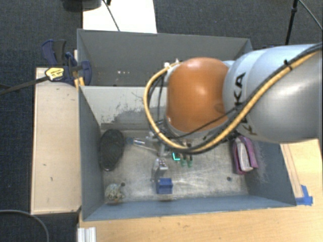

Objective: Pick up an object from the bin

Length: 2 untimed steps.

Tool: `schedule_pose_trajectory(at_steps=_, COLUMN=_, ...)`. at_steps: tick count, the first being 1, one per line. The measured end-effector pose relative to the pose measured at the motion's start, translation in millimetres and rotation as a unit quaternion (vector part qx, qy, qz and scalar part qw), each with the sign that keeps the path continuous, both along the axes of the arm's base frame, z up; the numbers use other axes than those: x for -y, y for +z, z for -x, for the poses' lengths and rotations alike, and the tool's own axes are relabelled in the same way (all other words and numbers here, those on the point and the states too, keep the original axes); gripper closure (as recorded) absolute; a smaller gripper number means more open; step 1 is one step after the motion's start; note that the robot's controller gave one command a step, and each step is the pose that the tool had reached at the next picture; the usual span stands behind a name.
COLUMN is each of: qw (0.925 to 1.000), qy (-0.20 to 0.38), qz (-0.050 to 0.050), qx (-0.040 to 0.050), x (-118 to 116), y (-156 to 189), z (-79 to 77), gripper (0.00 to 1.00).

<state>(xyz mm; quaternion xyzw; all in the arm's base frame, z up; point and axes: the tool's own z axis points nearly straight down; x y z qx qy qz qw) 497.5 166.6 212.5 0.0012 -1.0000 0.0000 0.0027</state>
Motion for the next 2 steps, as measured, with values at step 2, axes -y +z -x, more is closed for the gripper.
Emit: schedule_pose_trajectory(at_steps=2, qw=0.9975, qy=-0.070, qz=-0.002, qx=0.0060, x=74, y=-141, z=9.1, gripper=0.00)
